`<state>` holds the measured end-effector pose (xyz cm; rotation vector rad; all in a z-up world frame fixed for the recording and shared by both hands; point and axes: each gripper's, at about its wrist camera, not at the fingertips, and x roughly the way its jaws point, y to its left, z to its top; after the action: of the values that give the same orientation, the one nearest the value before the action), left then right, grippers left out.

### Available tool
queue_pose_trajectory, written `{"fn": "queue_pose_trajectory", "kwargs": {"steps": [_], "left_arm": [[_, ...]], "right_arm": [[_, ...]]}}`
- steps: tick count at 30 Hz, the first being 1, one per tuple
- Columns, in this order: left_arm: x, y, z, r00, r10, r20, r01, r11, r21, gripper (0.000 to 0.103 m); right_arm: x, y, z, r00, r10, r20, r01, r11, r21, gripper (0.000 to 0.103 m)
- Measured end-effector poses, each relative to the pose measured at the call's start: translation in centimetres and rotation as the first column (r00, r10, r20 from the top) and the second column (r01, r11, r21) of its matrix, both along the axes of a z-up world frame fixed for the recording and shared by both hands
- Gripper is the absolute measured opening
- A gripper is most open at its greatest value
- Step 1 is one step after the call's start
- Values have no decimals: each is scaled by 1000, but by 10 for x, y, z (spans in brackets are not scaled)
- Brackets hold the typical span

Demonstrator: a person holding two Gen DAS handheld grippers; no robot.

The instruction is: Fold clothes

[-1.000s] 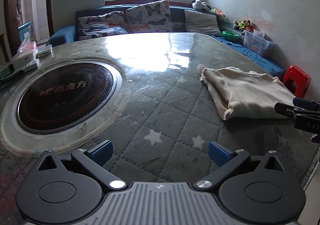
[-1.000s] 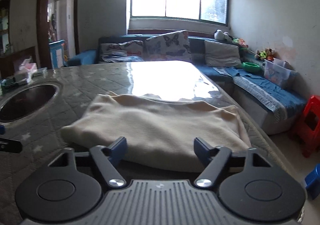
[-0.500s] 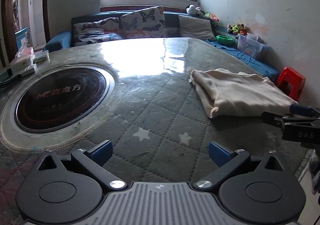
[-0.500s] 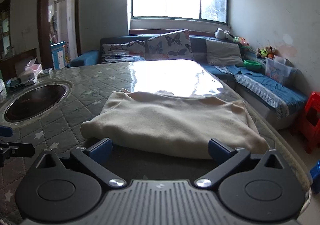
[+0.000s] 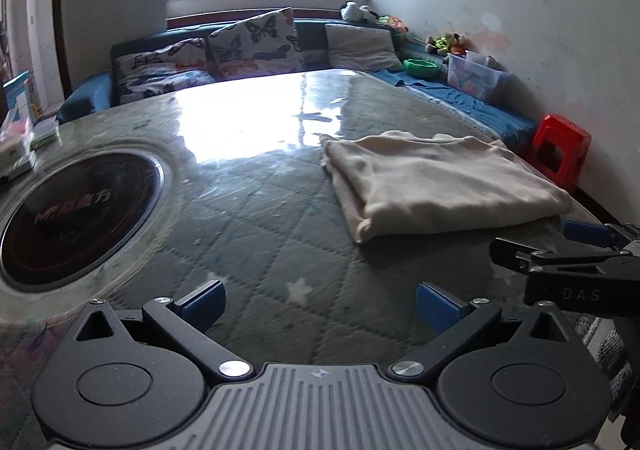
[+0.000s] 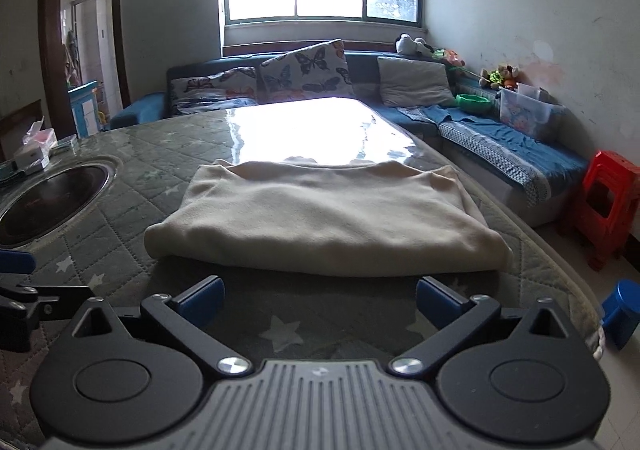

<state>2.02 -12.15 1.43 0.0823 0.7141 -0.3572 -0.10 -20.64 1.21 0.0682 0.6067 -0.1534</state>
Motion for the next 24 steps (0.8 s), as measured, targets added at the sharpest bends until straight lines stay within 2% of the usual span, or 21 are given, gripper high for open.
{"fn": "queue_pose_trajectory", "kwargs": {"steps": [12, 24], "left_arm": [[4, -22, -9, 1000, -21, -12, 22, 998, 54, 103], [2, -28, -13, 999, -34, -19, 35, 997, 73, 103]], "right_arm": [[-4, -11, -6, 998, -55, -26, 55, 998, 14, 103], [-3, -12, -7, 998, -62, -31, 63, 998, 21, 103]]}}
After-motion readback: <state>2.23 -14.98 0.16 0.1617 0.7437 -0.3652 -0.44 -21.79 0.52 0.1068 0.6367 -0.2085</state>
